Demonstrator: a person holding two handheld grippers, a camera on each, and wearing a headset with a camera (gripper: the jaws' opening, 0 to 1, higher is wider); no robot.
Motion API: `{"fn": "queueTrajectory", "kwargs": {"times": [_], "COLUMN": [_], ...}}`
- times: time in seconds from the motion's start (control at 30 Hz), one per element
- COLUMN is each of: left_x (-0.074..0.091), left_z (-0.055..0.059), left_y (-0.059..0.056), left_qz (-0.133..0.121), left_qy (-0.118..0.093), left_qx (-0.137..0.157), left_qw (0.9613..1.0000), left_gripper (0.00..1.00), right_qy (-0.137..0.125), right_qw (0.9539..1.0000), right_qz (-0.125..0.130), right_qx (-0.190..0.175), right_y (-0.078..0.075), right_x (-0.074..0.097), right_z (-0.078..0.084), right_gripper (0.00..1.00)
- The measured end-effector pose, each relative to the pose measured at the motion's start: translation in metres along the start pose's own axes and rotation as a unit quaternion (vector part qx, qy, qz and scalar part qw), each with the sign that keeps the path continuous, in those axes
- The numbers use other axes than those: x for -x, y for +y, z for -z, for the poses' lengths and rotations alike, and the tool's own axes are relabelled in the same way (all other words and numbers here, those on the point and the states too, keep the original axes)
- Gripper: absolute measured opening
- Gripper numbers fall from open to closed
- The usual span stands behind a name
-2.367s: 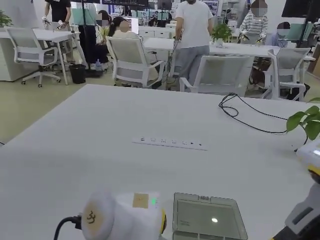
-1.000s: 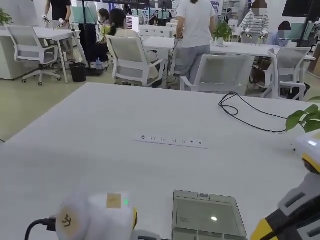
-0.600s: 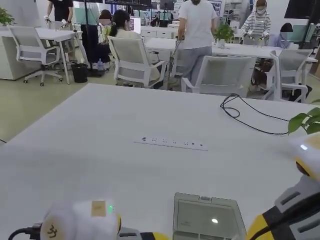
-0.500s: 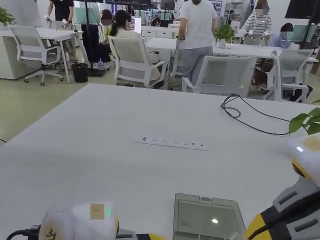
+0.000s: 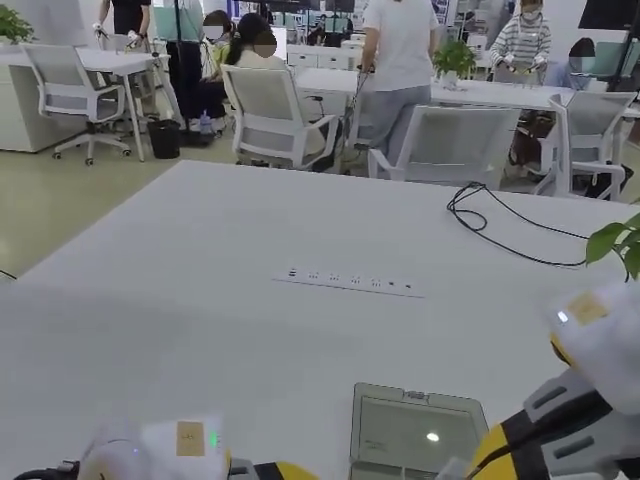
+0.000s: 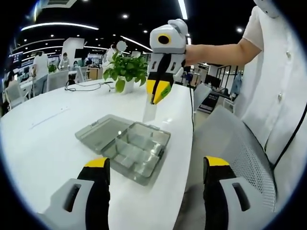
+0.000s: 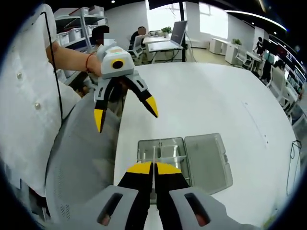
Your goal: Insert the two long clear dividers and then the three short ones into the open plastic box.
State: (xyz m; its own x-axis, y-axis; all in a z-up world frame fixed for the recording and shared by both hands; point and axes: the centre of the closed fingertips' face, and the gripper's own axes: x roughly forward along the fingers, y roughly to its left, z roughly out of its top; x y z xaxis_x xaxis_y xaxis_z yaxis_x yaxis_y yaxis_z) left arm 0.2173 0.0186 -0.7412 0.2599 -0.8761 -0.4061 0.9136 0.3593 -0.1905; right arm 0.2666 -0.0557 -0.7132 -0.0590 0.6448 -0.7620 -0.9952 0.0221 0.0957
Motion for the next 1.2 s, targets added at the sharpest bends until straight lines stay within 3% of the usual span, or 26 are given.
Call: {"fn": "queueTrajectory", "kwargs": {"times": [0.43,1.03,1.2], "left_x": [-0.003,-0.006,-0.006], "left_z": [0.007,0.002,0.003], "left_y": [0.001,0.002,0.001], "left_qz": [0.0,0.002,0.003], "left_qy": [0.006,-0.003,-0.005], "left_qx": [0.0,0.009,0.013], "left_qw": [1.0,0.9999,0.9999], "left_gripper": [0.95,0.93,0.93], "right_qy": [0.003,0.007,0.007], "right_qw": [0.9999,0.9999,0.9999], "right_qz": [0.009,0.011,0.01], "right_qx": [-0.014,-0.009,0.008], "right_y": [-0.015,-0.017,-0.016], "right_x": [-0.027,-0.038,-0.041], "right_z": [0.023,0.033,0.031], "right_gripper": [0.03,0.03,0.03]}}
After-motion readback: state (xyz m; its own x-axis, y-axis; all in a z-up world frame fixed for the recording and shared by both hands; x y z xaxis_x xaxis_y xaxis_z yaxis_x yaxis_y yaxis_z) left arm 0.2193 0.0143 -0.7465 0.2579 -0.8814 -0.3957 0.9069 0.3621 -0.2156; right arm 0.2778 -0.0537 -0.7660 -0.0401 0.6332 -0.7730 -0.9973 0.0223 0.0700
